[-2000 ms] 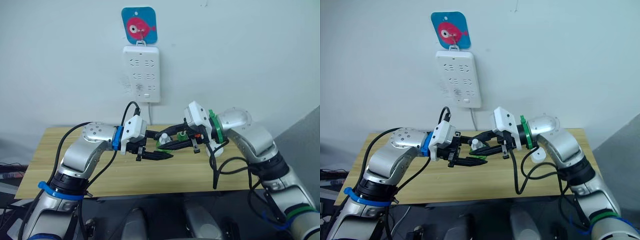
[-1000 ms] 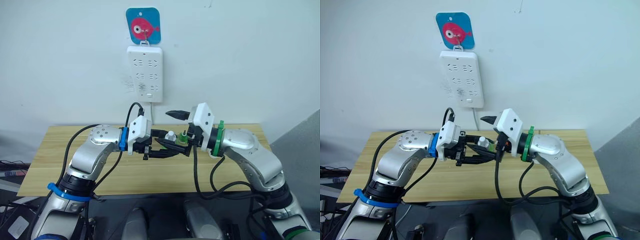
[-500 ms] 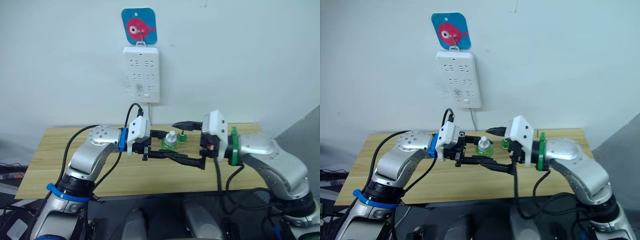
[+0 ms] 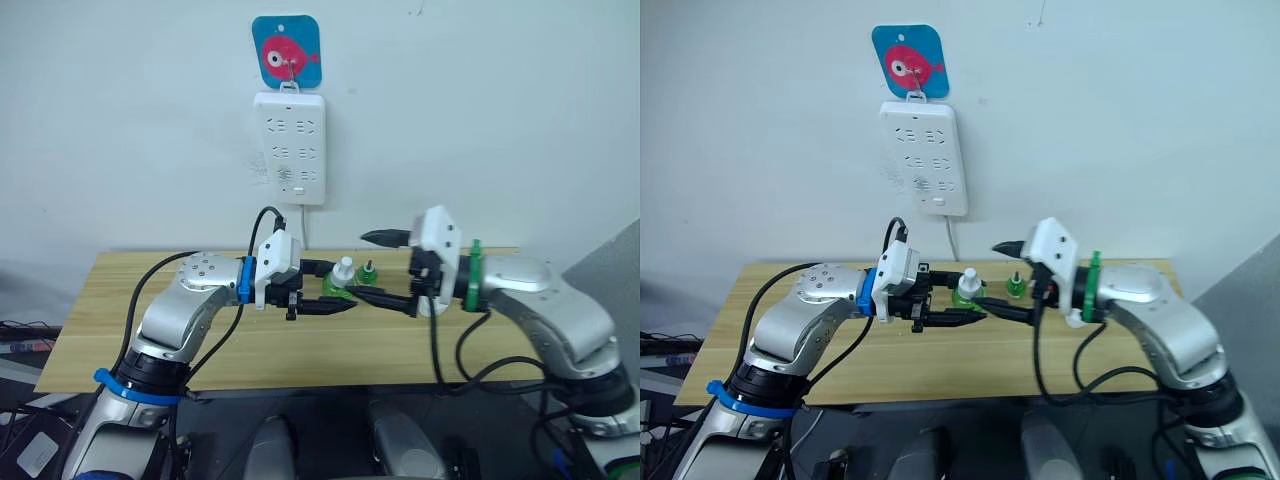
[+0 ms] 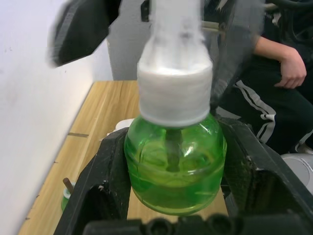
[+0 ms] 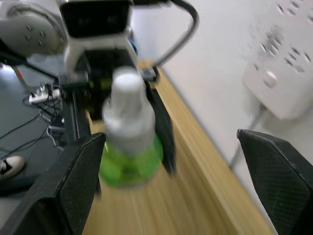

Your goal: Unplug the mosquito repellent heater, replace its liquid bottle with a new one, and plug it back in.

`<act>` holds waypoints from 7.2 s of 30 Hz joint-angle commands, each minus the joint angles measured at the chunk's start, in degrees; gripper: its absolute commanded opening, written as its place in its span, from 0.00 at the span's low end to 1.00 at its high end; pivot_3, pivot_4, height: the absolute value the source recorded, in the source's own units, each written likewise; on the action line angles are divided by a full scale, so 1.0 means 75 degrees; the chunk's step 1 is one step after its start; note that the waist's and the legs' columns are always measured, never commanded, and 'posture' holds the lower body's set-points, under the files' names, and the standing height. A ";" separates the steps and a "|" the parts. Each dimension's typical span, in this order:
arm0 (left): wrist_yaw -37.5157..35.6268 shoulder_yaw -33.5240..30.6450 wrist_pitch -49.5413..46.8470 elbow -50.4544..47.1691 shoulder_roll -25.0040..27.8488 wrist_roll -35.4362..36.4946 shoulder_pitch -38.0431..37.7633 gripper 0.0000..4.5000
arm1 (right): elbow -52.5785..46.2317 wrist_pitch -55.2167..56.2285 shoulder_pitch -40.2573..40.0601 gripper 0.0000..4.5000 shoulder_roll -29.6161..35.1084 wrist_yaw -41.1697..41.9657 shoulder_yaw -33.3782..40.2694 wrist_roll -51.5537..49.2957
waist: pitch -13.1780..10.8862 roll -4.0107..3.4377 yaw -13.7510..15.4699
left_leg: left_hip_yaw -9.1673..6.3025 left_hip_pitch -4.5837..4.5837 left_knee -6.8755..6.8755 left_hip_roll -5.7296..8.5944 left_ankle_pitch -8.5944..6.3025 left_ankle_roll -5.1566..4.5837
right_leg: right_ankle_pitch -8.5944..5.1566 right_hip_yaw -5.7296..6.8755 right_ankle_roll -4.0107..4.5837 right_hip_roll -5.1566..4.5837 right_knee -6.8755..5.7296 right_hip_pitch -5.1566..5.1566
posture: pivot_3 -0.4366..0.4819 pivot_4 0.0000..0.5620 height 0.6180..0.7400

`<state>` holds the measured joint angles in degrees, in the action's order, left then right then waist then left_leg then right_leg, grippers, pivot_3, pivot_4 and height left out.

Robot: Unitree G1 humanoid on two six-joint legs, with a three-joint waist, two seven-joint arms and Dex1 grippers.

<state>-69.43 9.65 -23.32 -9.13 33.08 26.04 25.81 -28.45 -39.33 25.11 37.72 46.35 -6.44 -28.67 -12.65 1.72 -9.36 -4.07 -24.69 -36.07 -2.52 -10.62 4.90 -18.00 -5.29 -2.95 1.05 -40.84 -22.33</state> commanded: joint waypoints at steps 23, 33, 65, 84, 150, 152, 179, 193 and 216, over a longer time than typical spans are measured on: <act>-0.0018 -0.0040 0.0180 -0.0359 0.0049 0.0073 -0.0044 0.52 | -0.0513 -0.1260 0.0689 0.28 -0.1148 -0.0479 -0.0375 -0.1566 | -0.0004 -0.0005 -0.0004 | 0.0003 0.0002 0.0004 -0.0012 -0.0001 -0.0001 | -0.0014 -0.0011 -0.0024 0.0016 0.0004 -0.0002 | 0.27 0.32 0.86; 0.0124 -0.0112 0.0235 -0.0130 0.0131 -0.0109 -0.0404 0.52 | -0.0613 -0.1457 0.1364 0.20 -0.0944 -0.0410 0.0868 -0.2659 | -0.0005 -0.0006 -0.0004 | 0.0004 0.0002 0.0005 -0.0013 -0.0001 -0.0001 | -0.0015 -0.0013 -0.0025 0.0016 0.0004 -0.0003 | 0.26 0.33 0.86; 0.1180 -0.1249 0.0174 -0.0848 0.1205 -0.0368 -0.3073 0.52 | 0.9012 0.7482 -0.0413 0.28 -0.3373 -0.1890 -0.0811 0.3628 | -0.0153 -0.0049 0.0596 | 0.0045 0.0014 0.0023 -0.0016 -0.0004 -0.0002 | -0.0007 -0.0043 0.0018 0.0004 0.0009 -0.0016 | 0.44 0.42 0.86; 0.0362 -0.0428 0.0224 -0.0410 0.0669 -0.0122 -0.1493 0.52 | 0.1155 0.2038 -0.1301 1.00 -0.1056 0.0730 -0.0578 0.0369 | -0.0174 -0.0074 0.0585 | 0.0041 0.0008 0.0016 -0.0009 -0.0004 -0.0002 | -0.0025 -0.0039 -0.0011 -0.0002 0.0013 -0.0011 | 0.32 0.37 0.86; -0.0285 0.0007 -0.0414 -0.0441 0.0042 0.0459 0.0135 0.50 | 0.0138 0.0550 -0.0096 0.14 -0.1135 0.0572 -0.0598 -0.0546 | -0.0174 -0.0072 0.0193 | 0.0036 -0.0005 0.0016 -0.0014 -0.0004 -0.0004 | -0.0025 -0.0038 -0.0014 0.0013 0.0019 -0.0023 | 0.29 0.37 0.86; -0.0283 0.0007 -0.0414 -0.0442 0.0053 0.0452 0.0128 0.50 | 0.0118 0.0468 -0.0109 0.14 -0.1129 0.0609 -0.0559 -0.0641 | -0.0174 -0.0072 0.0193 | 0.0036 -0.0005 0.0016 -0.0014 -0.0004 -0.0004 | -0.0025 -0.0038 -0.0014 0.0013 0.0019 -0.0023 | 0.29 0.37 0.86; -0.0149 -0.0138 -0.0422 -0.0403 -0.0063 0.0584 0.0052 0.50 | 0.0083 0.0337 -0.0047 0.18 -0.1201 0.0617 -0.0457 -0.0726 | -0.0175 -0.0071 0.0193 | 0.0036 -0.0005 0.0016 -0.0014 -0.0004 -0.0004 | -0.0025 -0.0038 -0.0015 0.0013 0.0020 -0.0023 | 0.29 0.37 0.86; 0.0439 -0.0805 -0.2117 -0.0021 0.0046 0.1486 -0.0209 0.99 | 0.0196 -0.1093 0.0152 0.18 -0.1189 -0.0203 0.1297 -0.2727 | -0.0175 -0.0071 0.0182 | 0.0036 -0.0006 0.0018 -0.0016 -0.0004 -0.0004 | -0.0025 -0.0038 -0.0014 0.0013 0.0018 -0.0027 | 0.27 0.36 0.86; 0.6309 -0.2863 -0.4897 -0.0406 -0.3284 0.6980 0.0290 0.99 | 0.0177 -0.1324 -0.0659 0.18 -0.2864 -0.6184 0.2601 -0.8593 | -0.0174 -0.0070 0.0180 | 0.0035 -0.0013 0.0015 -0.0010 -0.0004 -0.0004 | -0.0024 -0.0042 -0.0017 0.0015 0.0018 -0.0026 | 0.26 0.36 0.86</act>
<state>-22.93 -11.82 -60.55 -11.12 8.71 76.22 27.41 -24.50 -50.75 19.87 15.85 0.38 13.03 -90.77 -13.95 1.20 -8.01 -3.81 -24.78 -35.96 -2.59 -10.65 4.87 -18.18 -5.60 -3.07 1.17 -40.71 -22.53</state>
